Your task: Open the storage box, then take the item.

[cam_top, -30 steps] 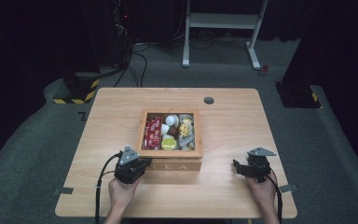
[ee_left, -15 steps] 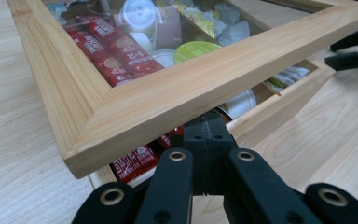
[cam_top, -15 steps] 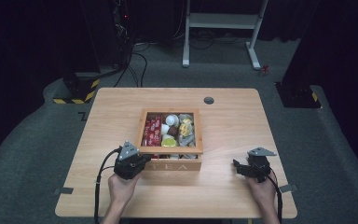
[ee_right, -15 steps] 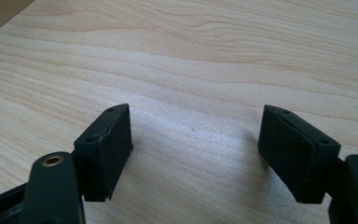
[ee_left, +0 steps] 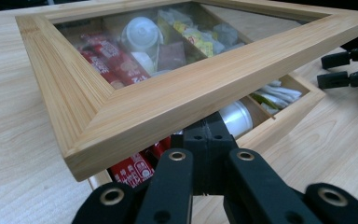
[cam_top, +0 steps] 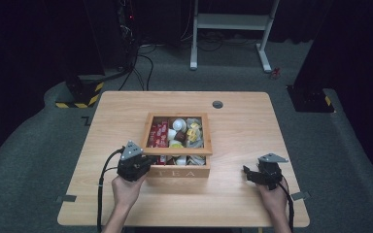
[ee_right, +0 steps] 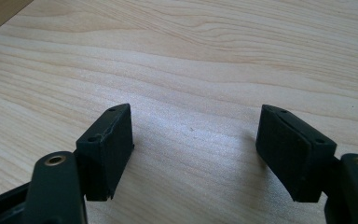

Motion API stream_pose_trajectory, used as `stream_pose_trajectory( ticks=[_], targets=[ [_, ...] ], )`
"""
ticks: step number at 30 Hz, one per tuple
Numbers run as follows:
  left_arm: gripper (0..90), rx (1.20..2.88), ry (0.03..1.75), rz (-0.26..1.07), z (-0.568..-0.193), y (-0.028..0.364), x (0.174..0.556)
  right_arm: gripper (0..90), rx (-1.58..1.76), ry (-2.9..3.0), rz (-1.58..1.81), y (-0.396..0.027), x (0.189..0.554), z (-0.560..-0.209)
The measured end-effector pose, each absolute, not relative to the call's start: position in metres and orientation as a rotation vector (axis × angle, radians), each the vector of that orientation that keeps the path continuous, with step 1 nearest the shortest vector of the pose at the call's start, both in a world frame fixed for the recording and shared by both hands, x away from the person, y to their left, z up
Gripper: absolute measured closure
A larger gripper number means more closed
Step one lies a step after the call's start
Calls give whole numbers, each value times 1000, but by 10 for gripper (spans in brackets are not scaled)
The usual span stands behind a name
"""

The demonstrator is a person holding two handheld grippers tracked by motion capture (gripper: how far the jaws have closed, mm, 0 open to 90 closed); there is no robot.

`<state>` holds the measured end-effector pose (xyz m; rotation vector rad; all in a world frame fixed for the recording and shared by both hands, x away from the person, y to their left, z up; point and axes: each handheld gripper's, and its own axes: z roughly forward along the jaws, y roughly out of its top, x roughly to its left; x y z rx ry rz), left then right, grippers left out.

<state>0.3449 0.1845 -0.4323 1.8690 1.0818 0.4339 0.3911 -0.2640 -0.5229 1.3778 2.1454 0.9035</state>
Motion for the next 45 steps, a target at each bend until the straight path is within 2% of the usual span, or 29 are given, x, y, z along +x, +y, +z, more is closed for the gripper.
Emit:
stream_pose_trajectory(
  ticks=[16,27,30,36,38,40,41,45],
  targets=[
    [900,1798,1100,394,-414,186,357,263,1359,2161,907,-264,391,-523],
    [900,1809,1102,371,-407,185,365,259,1369,2155,904,-263,391,-523],
    [900,1814,1102,362,-406,185,368,168,1365,2178,898,-260,392,-523],
    [900,1803,1089,360,-402,185,372,165,1352,2199,892,-260,392,-523],
    [900,1801,1086,363,-400,185,373,193,1363,2204,884,-260,392,-521],
    [900,1797,1082,358,-398,185,375,296,1373,2199,887,-260,389,-519],
    [900,1810,1078,363,-396,185,376,317,1376,2201,898,-259,388,-519],
    [900,1810,1073,368,-394,186,377,350,1374,2219,945,-258,386,-517]
  ],
)
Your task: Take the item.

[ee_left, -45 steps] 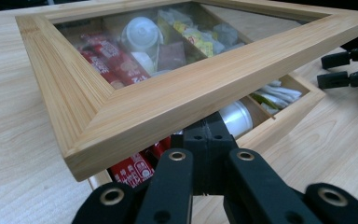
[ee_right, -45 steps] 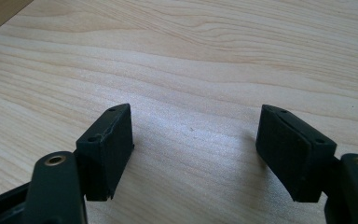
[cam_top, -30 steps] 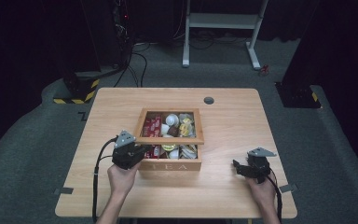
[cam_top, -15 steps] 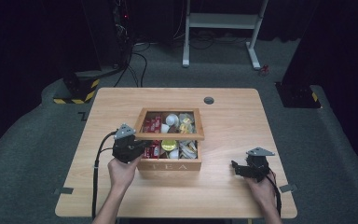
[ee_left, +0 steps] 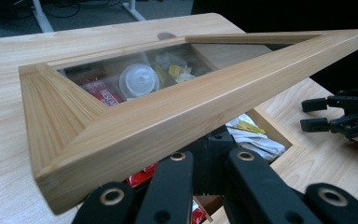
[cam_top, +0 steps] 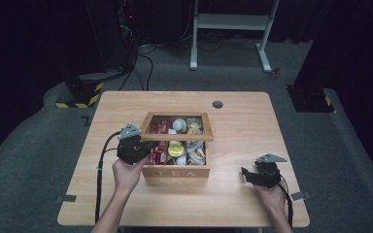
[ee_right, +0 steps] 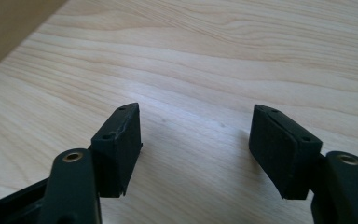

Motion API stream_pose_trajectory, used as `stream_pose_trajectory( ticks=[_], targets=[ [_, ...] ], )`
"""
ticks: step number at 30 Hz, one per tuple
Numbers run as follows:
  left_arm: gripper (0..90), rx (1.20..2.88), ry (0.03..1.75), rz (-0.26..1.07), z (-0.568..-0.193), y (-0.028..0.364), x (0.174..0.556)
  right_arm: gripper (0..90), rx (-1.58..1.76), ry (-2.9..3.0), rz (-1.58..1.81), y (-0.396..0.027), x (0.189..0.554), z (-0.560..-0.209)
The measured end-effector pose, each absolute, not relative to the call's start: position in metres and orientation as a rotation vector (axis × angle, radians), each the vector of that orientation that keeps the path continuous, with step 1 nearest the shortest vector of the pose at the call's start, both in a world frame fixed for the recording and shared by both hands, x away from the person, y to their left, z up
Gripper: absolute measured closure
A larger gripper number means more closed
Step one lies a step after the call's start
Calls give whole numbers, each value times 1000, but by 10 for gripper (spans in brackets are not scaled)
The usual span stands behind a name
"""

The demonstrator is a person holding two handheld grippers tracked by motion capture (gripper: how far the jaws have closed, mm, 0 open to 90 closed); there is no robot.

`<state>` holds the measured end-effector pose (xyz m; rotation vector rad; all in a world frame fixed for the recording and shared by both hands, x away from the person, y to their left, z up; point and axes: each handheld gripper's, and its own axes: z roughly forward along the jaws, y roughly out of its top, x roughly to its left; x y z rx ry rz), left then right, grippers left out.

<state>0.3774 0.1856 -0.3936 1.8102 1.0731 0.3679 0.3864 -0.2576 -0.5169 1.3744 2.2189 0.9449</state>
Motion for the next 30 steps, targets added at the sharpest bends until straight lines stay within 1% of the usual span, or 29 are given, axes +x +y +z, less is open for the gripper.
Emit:
stream_pose_trajectory(
  ticks=[5,9,13,19,25,30],
  targets=[
    [900,1806,1067,367,-389,186,381,374,1331,2234,1036,-249,380,-511],
    [900,1806,1061,373,-385,186,384,431,1257,2257,1179,-236,374,-500],
    [900,1808,1054,381,-381,186,386,456,1187,2285,1268,-223,372,-487],
    [900,1803,1045,384,-379,187,388,452,1107,2313,1343,-203,373,-476],
    [900,1807,1039,387,-374,187,392,431,992,2368,1358,-167,375,-468],
    [900,1811,1033,393,-372,188,393,413,949,2381,1382,-147,379,-461]
  ],
)
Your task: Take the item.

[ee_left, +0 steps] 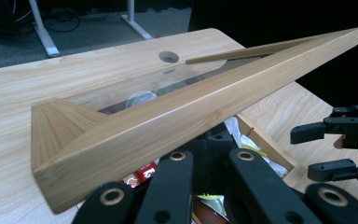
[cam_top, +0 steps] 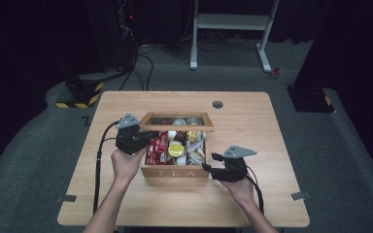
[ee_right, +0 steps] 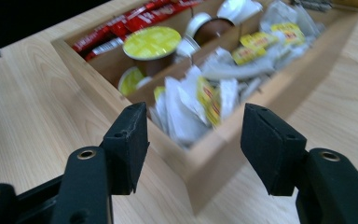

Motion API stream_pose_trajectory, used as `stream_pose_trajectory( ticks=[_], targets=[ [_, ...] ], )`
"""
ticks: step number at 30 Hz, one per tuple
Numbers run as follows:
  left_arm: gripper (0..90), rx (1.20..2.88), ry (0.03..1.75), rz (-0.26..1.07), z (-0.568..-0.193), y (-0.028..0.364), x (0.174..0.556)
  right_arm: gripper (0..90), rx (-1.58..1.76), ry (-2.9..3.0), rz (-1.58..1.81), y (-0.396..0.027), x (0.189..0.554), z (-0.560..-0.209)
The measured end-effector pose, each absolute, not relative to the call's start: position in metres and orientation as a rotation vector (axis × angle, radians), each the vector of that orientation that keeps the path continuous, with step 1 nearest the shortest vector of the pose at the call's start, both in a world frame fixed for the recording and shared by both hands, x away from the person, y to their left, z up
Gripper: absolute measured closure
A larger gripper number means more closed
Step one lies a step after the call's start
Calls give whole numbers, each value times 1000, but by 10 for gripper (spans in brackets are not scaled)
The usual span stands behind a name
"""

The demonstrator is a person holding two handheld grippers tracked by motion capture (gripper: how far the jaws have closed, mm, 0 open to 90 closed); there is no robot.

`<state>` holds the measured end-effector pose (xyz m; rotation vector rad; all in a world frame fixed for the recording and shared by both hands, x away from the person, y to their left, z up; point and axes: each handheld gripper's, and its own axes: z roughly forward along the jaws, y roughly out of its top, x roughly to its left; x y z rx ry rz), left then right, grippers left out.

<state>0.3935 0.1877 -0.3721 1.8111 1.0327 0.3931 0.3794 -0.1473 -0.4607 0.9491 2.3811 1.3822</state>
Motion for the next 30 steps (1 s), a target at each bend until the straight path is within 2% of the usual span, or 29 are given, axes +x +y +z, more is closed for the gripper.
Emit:
stream_pose_trajectory(
  ticks=[17,30],
  targets=[
    [900,1792,1018,387,-363,190,404,326,883,2405,1393,-101,396,-449],
    [900,1779,1018,378,-362,191,407,298,882,2445,1348,-70,407,-451]
  ],
)
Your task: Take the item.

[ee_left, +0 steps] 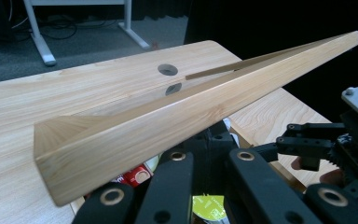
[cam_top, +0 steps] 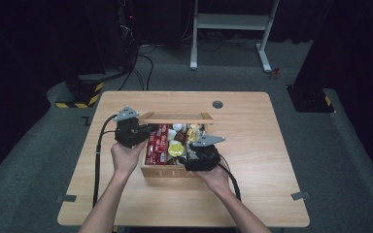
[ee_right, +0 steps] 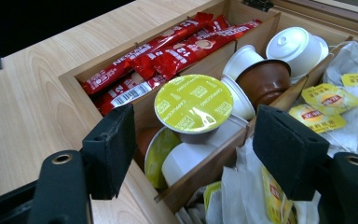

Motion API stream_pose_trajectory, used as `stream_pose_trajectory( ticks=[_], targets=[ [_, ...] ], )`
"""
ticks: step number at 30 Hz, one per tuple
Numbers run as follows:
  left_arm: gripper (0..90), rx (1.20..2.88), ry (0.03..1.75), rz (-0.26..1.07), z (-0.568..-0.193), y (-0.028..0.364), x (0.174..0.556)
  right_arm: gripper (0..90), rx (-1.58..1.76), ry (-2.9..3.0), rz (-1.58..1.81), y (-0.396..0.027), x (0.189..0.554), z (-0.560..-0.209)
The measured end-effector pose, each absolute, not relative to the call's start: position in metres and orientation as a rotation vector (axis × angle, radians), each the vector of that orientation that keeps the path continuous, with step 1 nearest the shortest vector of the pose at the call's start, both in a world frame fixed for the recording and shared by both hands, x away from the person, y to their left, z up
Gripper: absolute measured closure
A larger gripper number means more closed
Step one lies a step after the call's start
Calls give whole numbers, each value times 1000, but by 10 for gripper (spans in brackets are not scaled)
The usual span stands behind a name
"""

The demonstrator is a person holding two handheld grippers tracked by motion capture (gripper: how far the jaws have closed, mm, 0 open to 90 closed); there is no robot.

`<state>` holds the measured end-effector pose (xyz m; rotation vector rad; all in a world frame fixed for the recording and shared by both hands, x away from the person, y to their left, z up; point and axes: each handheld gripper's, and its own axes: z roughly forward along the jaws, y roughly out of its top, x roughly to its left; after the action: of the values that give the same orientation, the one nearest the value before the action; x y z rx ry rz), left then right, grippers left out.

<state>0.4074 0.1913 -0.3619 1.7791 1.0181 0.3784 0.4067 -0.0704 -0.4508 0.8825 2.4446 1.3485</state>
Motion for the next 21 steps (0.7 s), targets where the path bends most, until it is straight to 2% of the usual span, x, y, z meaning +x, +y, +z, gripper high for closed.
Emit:
stream_pose_trajectory(
  ticks=[21],
  targets=[
    [900,1801,1023,391,-352,190,420,293,925,2485,1272,-42,419,-460]
  ],
)
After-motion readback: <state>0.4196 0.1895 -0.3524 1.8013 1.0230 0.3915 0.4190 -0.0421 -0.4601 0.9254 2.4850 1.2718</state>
